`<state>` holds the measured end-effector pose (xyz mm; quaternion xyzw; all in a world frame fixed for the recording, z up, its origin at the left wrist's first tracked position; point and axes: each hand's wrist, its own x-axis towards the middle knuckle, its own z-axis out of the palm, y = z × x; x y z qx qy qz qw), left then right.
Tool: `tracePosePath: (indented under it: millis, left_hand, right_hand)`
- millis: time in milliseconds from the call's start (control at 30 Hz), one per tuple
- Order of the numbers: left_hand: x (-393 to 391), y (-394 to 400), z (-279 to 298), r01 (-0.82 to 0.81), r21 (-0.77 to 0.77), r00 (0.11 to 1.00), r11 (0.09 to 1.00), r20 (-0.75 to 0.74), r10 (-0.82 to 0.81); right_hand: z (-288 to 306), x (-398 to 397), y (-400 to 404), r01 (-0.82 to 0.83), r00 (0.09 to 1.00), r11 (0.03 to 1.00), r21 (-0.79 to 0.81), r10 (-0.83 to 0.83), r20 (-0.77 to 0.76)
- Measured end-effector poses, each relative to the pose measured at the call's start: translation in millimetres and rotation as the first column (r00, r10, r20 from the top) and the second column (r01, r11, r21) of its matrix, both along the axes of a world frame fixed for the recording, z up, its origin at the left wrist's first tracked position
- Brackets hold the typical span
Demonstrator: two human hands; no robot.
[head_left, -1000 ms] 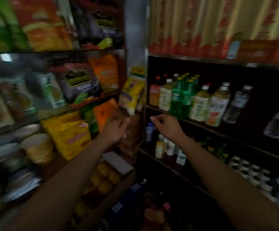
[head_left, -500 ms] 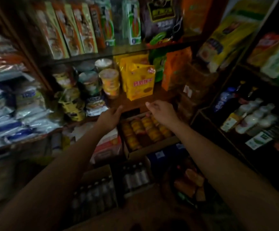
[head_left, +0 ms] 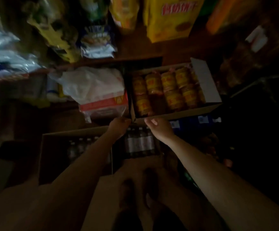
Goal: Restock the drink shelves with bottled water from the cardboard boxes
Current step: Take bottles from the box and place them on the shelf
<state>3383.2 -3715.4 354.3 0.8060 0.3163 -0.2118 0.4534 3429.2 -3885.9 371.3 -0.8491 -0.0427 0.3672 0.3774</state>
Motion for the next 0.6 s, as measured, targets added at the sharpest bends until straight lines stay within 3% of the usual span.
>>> tracePosePath:
  millis: [200, 467, 533, 600]
  left_hand:
    - [2, 12, -162, -0.162, -0.082, 0.978, 0.983, -0.143, 0.149]
    - [21, 5, -334, 0.146, 0.028, 0.976, 0.989, -0.168, -0.14]
    - [28, 5, -377, 0.132, 0.05, 0.978, 0.99, -0.169, -0.122]
    - [32, 4, -411, 0.002, 0.028, 0.99, 1.0, -0.144, 0.002]
  right_hand:
    - [-167, -19, 3, 0.002, 0.994, 0.999, -0.052, -0.007, -0.106]
    - [-328, -12, -5, 0.058, 0.991, 0.998, -0.021, -0.06, -0.121]
    - [-359, -5, -5, 0.053, 0.992, 0.998, -0.015, -0.055, -0.118]
    - [-382, 3, -5, 0.05, 0.993, 0.999, -0.009, -0.051, -0.111]
